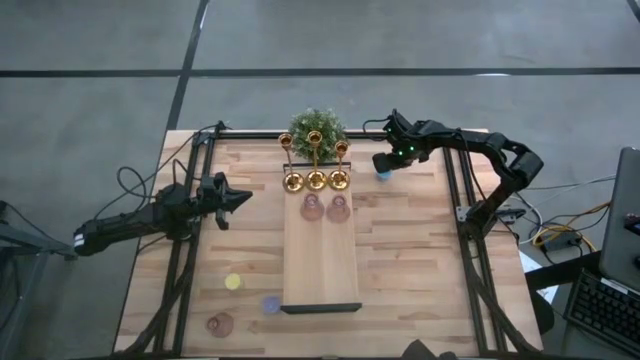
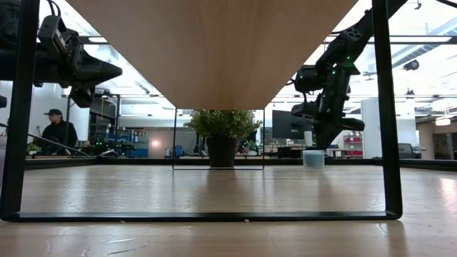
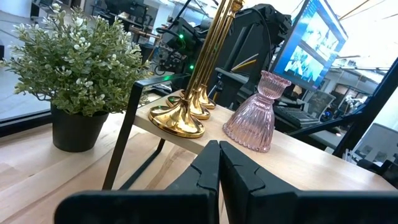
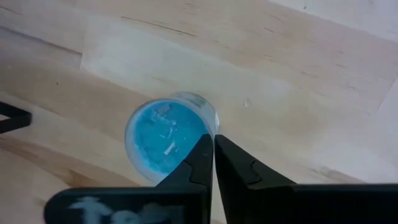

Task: Pick & Place candle stick holders
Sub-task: Put the blue scented candle on the shelf

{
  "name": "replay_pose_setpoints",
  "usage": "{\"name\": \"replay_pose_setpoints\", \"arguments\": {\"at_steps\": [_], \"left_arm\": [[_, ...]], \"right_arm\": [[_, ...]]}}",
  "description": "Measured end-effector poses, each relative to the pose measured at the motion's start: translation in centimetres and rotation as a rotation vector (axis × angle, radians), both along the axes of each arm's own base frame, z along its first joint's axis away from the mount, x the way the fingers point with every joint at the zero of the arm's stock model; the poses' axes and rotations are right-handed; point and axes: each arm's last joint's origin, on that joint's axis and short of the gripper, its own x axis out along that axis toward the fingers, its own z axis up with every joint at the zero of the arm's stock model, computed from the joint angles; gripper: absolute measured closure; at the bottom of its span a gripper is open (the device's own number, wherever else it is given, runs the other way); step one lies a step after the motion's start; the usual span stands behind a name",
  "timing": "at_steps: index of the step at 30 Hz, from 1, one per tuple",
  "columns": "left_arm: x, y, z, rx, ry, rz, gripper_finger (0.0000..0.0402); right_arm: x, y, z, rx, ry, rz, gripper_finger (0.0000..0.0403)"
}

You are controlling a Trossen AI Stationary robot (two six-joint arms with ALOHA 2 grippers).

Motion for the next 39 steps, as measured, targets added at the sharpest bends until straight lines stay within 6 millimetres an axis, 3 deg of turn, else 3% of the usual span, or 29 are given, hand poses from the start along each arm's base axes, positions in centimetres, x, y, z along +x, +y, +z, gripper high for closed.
{"name": "replay_pose_setpoints", "arguments": {"at_steps": [8,18,27,33,39], "left_arm": [[0.0,0.0,0.0,0.000,0.000,0.000,0.0392],[0.0,0.0,0.0,0.000,0.000,0.000,0.0392],[0.0,0.0,0.0,0.000,0.000,0.000,0.0392],[0.0,0.0,0.0,0.000,0.000,0.000,0.0392],[0.0,0.0,0.0,0.000,0.000,0.000,0.0392]], "right_arm": [[-0.1,0.1,0.2,0.009,-0.001,0.014,0.0395],[-0.7,0.8,2.8,0.024,0.020,0.071,0.0395],[-0.4,0.5,2.7,-0.025,-0.019,0.065,0.0391],[0.0,-0.1,2.7,-0.092,-0.044,0.061,0.0343],[0.5,-0.5,1.0,-0.050,-0.009,0.066,0.0287]]}}
